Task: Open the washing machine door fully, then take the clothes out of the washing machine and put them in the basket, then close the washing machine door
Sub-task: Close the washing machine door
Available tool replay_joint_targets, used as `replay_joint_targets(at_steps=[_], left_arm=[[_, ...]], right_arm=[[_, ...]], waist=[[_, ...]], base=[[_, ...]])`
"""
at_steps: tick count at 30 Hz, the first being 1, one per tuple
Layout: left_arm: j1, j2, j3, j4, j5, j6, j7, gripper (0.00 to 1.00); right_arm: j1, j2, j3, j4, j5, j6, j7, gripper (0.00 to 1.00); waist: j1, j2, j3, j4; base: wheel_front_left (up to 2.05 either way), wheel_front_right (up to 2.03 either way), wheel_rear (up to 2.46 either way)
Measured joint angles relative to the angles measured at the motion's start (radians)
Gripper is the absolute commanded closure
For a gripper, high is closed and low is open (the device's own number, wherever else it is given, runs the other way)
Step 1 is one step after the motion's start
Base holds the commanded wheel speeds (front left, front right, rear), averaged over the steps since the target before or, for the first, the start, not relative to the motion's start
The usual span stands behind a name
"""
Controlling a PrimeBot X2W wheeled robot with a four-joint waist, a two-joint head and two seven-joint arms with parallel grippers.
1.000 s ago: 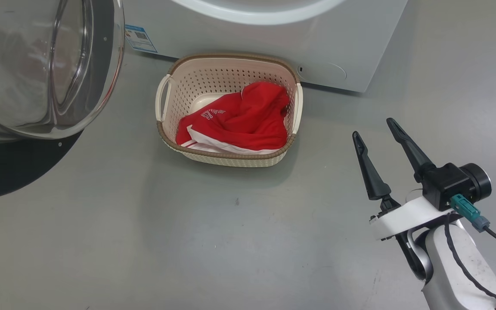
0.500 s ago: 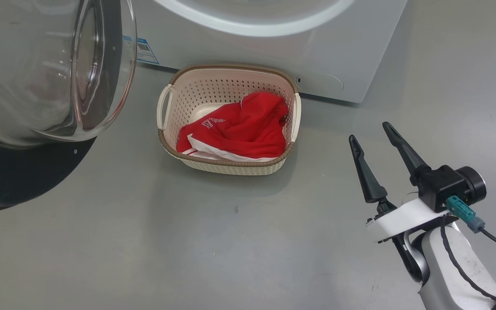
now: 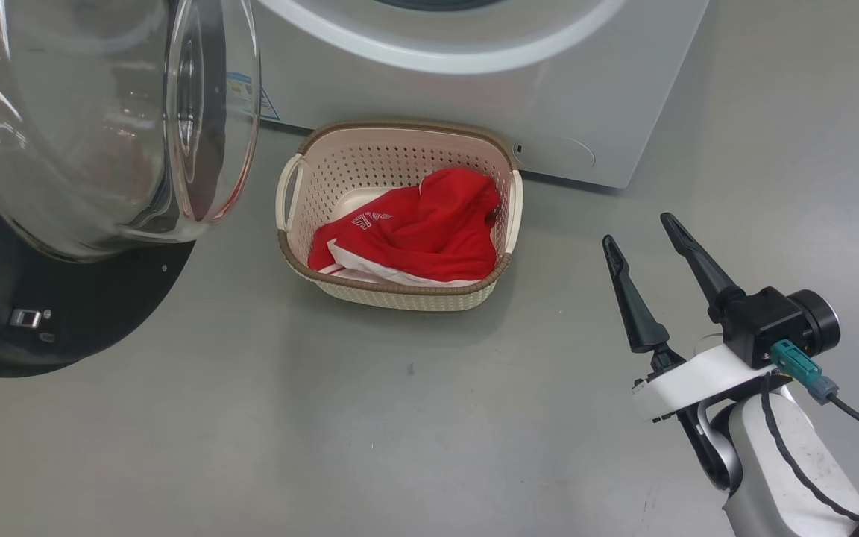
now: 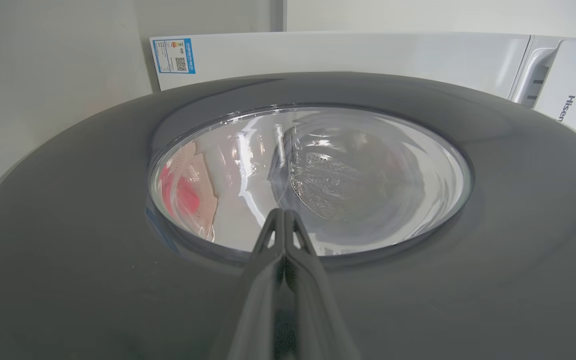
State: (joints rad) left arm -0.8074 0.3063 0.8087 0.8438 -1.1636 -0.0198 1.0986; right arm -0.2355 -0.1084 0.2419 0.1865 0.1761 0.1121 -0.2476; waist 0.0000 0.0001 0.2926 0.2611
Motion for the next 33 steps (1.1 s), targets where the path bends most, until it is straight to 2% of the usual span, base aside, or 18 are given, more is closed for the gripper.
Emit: replay_joint_targets(at_steps=[9,16,28,33], left_arm=[[0.035,-0.062,-0.003,-0.029,-0.035,-0.031,0.052,1.00],[0.070,-0.087,-0.008,-0.072,-0.052,-0.056,0.100,1.00],[0.102,-0.179,-0.074,-0.179,-0.069,-0.078,0.206,1.00],[0.129,-0.206,-0.089,-0.227,-0.069,-0.078,0.217,1.00]], right_arm=[[0.002,0.003,0.000,0.000,0.001,0.000,0.000,0.00],[0.002,0.007,0.000,0.000,0.002,0.000,0.000,0.00],[0.005,0.009,-0.002,0.000,0.008,-0.001,0.000,0.00],[0.005,0.012,-0.002,0.001,0.008,-0.001,0.000,0.00]], waist=[[0.0000,0.0000,-0.006,0.001],[0.0000,0.0000,-0.011,-0.004],[0.0000,0.0000,-0.016,-0.007],[0.0000,0.0000,-0.018,-0.007]], base=[[0.00,0.00,0.00],[0.00,0.00,0.00],[0.00,0.00,0.00],[0.00,0.00,0.00]])
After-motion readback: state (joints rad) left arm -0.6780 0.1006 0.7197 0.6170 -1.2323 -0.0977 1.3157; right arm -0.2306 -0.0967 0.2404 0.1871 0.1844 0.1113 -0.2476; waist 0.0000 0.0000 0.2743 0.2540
